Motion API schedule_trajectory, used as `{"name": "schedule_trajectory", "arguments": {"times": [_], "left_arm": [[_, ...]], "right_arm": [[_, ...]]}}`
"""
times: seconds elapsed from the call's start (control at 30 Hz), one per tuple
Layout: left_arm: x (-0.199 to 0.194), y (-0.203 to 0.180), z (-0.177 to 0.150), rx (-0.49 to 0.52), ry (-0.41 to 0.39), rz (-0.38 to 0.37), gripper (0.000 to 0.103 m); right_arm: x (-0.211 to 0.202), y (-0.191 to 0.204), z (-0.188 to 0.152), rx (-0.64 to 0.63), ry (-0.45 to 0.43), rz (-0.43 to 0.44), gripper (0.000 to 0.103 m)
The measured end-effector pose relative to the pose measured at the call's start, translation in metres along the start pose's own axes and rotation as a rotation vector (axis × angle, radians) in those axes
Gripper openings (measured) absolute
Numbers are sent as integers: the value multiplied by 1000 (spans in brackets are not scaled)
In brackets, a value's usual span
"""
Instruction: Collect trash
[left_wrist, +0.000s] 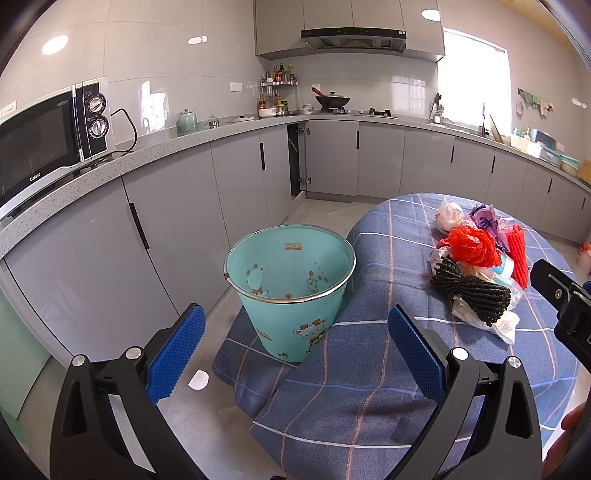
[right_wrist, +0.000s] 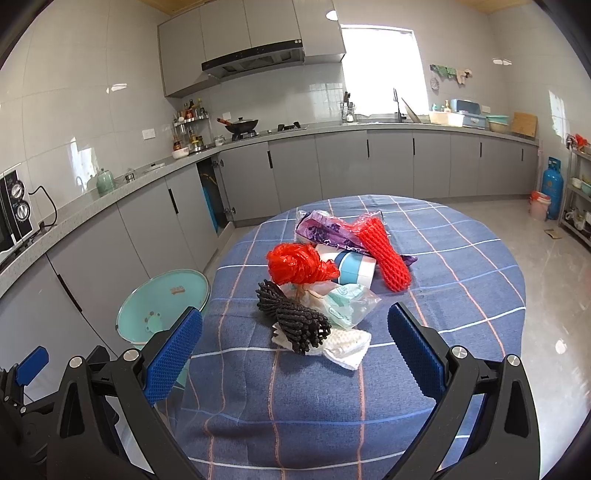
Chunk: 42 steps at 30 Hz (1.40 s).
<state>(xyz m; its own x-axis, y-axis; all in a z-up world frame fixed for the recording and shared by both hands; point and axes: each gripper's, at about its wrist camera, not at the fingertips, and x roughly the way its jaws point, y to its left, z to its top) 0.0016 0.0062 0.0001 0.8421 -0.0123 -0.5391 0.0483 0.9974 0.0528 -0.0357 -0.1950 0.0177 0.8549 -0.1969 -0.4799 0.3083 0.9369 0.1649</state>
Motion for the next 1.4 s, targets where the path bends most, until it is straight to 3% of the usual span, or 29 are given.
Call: {"name": "schedule_trajectory", "arguments": {"times": [1.4], "left_arm": [[-2,-1,-1,11,-10,10,97]], "right_arm": [[-1,3,-2,7,13,4,99]]}}
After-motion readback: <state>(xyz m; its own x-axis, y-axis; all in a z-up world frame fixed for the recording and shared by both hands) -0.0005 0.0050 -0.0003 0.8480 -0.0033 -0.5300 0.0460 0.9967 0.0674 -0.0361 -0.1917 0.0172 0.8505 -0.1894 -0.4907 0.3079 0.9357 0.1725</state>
